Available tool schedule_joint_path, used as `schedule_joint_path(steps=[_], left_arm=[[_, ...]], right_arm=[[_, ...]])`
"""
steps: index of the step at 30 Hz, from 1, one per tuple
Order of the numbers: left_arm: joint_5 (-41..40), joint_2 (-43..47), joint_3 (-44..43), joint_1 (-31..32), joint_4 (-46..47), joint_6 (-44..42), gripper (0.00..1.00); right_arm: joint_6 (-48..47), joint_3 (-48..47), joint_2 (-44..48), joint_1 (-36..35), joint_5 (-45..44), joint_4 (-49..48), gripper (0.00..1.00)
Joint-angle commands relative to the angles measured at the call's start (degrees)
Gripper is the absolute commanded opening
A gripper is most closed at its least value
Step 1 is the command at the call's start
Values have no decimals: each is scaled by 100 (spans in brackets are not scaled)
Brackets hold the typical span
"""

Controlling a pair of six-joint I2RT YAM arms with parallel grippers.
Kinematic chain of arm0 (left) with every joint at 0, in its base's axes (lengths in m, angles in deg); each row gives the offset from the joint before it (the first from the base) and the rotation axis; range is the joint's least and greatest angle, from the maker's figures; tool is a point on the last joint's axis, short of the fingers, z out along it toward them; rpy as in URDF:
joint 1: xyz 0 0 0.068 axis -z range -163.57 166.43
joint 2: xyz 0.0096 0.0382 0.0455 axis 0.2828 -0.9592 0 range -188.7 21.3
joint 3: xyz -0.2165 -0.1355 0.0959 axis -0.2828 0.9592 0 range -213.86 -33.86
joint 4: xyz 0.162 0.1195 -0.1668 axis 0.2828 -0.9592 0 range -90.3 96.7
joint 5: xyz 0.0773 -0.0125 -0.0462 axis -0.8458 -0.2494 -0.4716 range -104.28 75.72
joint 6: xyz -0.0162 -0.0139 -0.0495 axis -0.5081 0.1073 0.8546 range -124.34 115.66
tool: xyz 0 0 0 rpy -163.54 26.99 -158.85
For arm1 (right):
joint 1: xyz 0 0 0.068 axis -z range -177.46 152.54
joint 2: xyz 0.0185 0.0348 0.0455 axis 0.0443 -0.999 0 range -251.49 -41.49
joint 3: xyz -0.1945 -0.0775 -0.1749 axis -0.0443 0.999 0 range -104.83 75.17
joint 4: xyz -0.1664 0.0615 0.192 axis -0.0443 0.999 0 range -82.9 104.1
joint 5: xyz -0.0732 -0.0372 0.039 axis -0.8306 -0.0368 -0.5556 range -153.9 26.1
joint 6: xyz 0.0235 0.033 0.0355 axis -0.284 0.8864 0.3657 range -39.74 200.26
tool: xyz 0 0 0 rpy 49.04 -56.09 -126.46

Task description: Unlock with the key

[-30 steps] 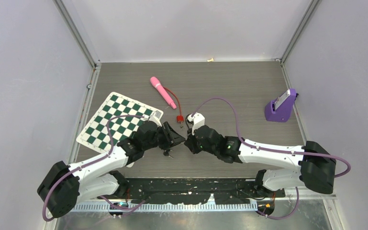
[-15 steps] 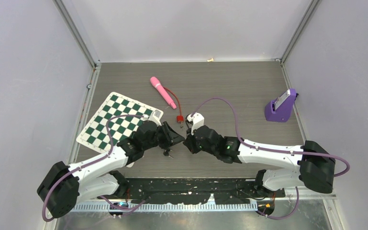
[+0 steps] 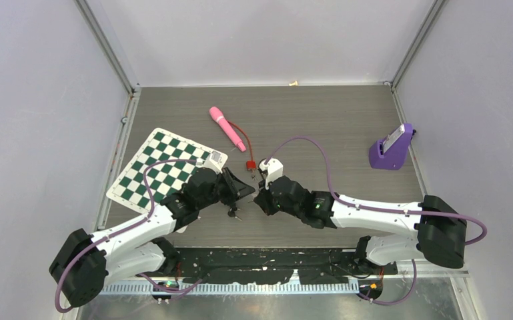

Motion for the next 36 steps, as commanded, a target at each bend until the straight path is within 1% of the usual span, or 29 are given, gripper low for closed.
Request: schedule_joint_path(steps=[1,5,9,10,11,12,13,14,16,20,21,22,23,24,25,26,29,33,36], left_arm=[[-90,136,-83,20,239,10,13],[-44,153,-81,20,222,3,0],[-43,174,-123,20,212,-148,0],[-49,179,-145,16,196,-254,0],[-82,200,-194,13,169,-396,0],[-117,236,-237,11,136,-548,0],[-157,281,-289,11,92,-756,0],[-210,344,-360,8,40,-984,0],[-303,473,-491,-10,-94,-1411,0],[-224,761,-683,-80,-43,-2180,0],[-105,825,-726,-97,19,-2356,0],[28,889,-772,-117,118,-2516,0],[165,962,-797,-135,244,-2647,0],[331,1003,-818,-157,365,-2775,0],[489,1036,-843,-182,504,-2868,0],[679,1071,-857,-208,636,-2949,0],[1289,1101,-914,-260,1113,-3031,0],[2048,1029,-1018,-261,1745,-2916,0],[2316,965,-1053,-261,2135,-2688,0]], right_arm=[[36,-136,16,-56,-155,-278,5],[64,-104,62,-58,-229,-283,5],[106,-74,136,-58,-244,-326,5],[124,-58,161,-58,-244,-377,7],[139,4,242,-58,-239,-424,11],[165,60,298,-53,-240,-564,22],[172,187,441,-60,-255,-636,28],[176,257,525,-54,-295,-784,39],[138,490,817,-26,-284,-1015,46],[38,1024,1530,192,-63,-1561,52],[34,1222,1806,265,197,-1688,52],[62,1328,1941,474,359,-2012,53],[94,1552,2227,590,771,-2199,53],[185,1760,2358,880,1011,-2630,54],[235,1852,2606,1044,1667,-2825,54],[347,1967,2724,1349,1832,-3184,54],[495,1962,3087,1855,2621,-3524,53],[735,1726,3141,2149,3369,-3980,49],[967,1567,3051,2243,3698,-4316,47]])
